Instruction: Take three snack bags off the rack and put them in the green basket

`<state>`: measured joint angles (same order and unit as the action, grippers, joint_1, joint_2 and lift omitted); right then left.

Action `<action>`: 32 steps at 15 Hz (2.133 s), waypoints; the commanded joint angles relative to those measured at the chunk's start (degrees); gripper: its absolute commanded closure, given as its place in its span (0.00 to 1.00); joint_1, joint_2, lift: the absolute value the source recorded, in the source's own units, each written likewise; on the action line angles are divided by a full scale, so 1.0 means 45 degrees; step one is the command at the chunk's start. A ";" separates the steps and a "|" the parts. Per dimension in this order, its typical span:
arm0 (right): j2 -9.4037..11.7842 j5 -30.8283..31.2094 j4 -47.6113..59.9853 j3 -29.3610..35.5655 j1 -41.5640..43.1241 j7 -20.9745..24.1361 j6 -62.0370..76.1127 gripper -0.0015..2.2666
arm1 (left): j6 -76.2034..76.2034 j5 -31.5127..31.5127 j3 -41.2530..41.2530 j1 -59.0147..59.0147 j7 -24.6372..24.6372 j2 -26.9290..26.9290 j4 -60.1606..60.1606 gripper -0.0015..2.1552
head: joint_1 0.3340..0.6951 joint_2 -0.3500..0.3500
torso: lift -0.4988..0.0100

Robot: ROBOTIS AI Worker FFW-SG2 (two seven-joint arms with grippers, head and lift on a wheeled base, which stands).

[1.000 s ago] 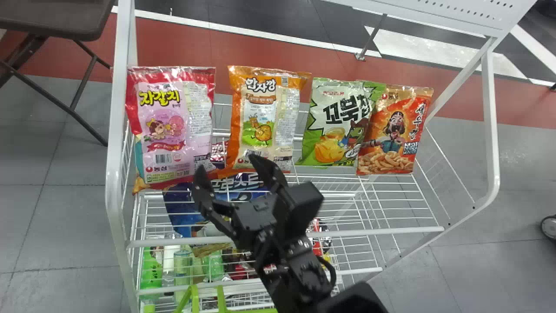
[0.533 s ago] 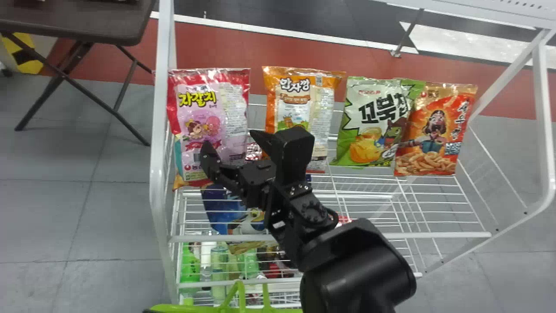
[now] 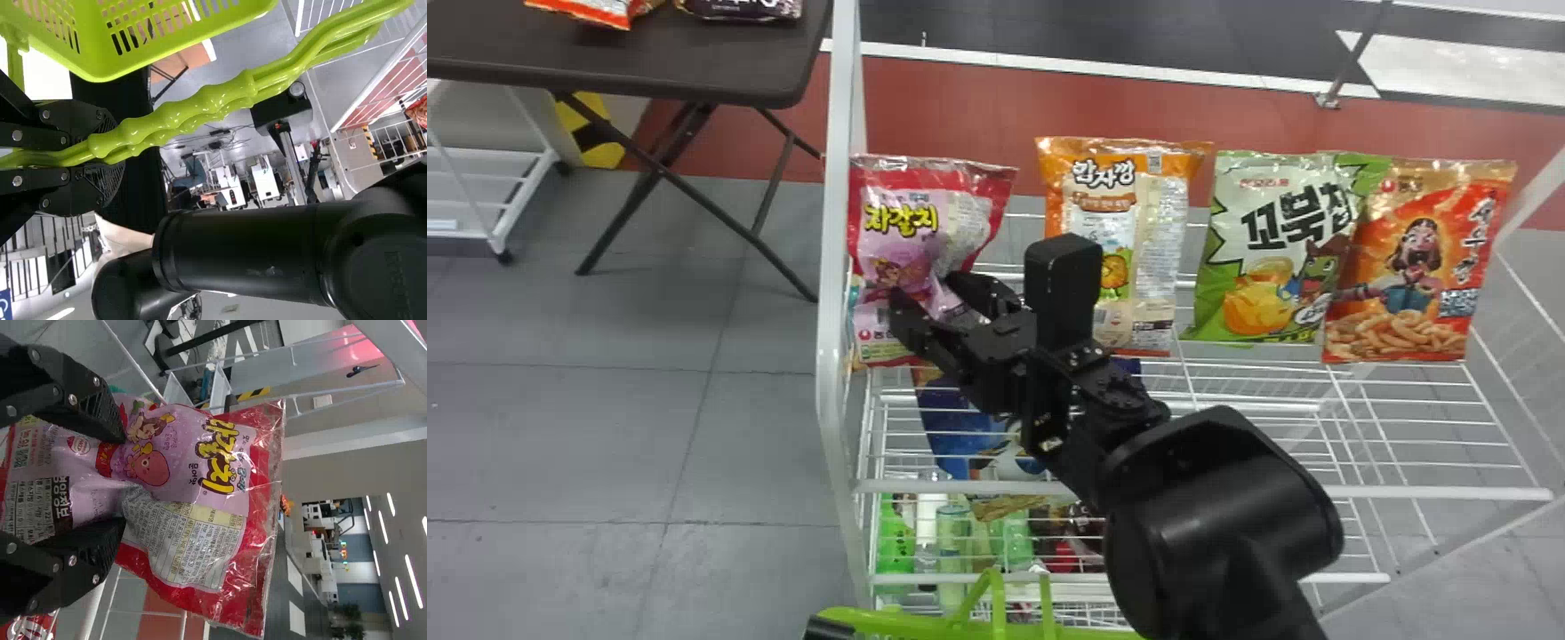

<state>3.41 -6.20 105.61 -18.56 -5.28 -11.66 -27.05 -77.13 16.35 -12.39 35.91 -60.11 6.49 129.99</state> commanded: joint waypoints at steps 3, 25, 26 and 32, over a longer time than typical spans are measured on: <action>0.0141 0.0615 0.1902 0.0217 -0.1267 -0.0086 -0.0035 0.99 | 0.0000 0.0020 -0.0019 -0.0089 -0.0002 0.0042 0.0000 0.72 | 1.00 0.34 | 0.93; 0.0746 -0.2471 1.1609 0.8948 -0.8884 -0.4285 -0.9449 0.99 | 0.0743 0.0117 0.0606 -0.0265 0.0370 -0.0134 -0.0019 0.72 | 1.00 0.00 | 0.93; 0.0453 -0.2998 1.1921 0.9807 -0.8904 -0.4832 -1.0464 0.99 | 0.0743 0.0117 0.0606 -0.0265 0.0409 -0.0134 -0.0019 0.72 | 1.00 0.00 | 0.93; 0.0199 -0.4229 1.1628 1.1350 -0.8767 -0.5808 -1.4006 0.99 | 0.0860 0.0157 0.0625 -0.0323 0.0487 -0.0154 0.0000 0.72 | 1.00 0.00 | 0.93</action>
<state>4.18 -25.53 159.81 33.84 -44.78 -37.82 -88.76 -73.49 16.95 -9.61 34.45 -57.90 5.80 129.98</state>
